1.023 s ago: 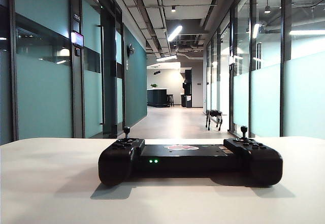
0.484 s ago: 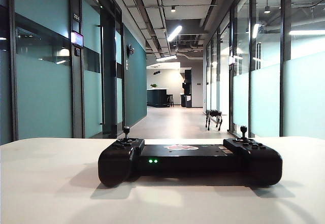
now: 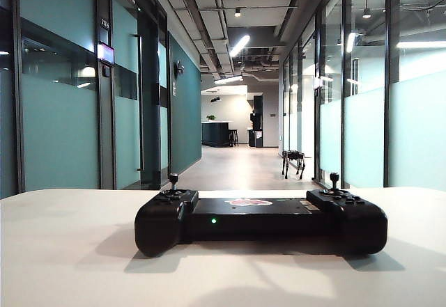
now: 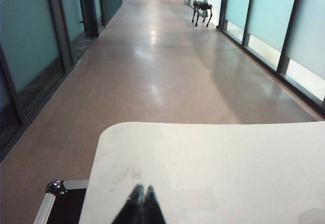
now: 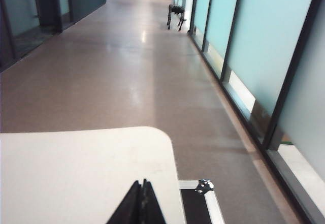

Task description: Push the left joystick on the remote control sitting on the white table forward to make the robot dog walk in a straight line until it approaches the door.

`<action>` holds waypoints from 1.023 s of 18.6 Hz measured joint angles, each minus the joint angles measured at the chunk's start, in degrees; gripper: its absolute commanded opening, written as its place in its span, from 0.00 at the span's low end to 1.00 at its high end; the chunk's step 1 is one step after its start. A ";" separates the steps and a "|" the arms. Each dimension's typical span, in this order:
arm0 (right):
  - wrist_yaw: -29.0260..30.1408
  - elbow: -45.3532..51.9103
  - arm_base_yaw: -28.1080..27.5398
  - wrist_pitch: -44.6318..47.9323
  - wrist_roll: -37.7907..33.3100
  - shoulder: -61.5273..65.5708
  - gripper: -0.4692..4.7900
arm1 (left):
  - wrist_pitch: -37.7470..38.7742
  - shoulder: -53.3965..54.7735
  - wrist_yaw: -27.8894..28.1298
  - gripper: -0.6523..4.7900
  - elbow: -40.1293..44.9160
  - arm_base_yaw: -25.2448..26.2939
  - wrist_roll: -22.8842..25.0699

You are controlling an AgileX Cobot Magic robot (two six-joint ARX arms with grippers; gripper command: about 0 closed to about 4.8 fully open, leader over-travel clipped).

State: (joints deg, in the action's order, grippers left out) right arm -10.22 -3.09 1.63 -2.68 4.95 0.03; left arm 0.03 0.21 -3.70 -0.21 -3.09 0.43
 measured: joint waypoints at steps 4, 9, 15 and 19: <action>1.36 2.75 -0.13 5.77 -2.62 0.00 0.12 | 0.00 0.00 0.00 0.11 0.00 0.00 0.00; 4.28 2.75 -0.13 6.49 -3.19 0.00 0.12 | 0.00 0.00 0.00 0.11 0.00 0.00 0.00; 5.31 2.75 -0.15 5.70 -3.21 0.00 0.12 | 0.00 0.00 0.00 0.11 0.00 0.00 0.00; 5.31 2.75 -0.13 3.67 -3.21 0.00 0.12 | 0.00 0.00 0.00 0.11 0.00 0.00 0.00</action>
State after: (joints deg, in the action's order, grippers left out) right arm -4.91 -0.34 1.50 0.99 1.74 0.03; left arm 0.03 0.21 -3.70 -0.21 -3.09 0.43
